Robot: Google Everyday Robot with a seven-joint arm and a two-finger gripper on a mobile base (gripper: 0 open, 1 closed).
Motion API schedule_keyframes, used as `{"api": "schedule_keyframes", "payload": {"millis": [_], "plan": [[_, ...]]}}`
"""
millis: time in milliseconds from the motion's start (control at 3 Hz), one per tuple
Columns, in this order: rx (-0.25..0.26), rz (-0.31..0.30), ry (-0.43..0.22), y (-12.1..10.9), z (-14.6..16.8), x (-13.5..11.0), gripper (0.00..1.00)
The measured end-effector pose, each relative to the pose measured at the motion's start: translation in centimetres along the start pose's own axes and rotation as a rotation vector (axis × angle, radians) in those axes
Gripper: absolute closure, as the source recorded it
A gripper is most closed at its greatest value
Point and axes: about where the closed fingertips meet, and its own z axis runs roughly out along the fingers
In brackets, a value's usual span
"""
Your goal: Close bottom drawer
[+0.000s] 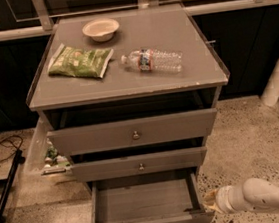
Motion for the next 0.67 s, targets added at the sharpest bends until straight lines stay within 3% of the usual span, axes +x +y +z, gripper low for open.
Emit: {"api": "schedule_keyframes", "payload": {"millis": [333,667], "plan": [[-0.037,-0.017,-0.091,1.13,0.12,0.09,1.00],[-0.048,-0.022,-0.081,1.86,0.28,-0.17,1.00]]}}
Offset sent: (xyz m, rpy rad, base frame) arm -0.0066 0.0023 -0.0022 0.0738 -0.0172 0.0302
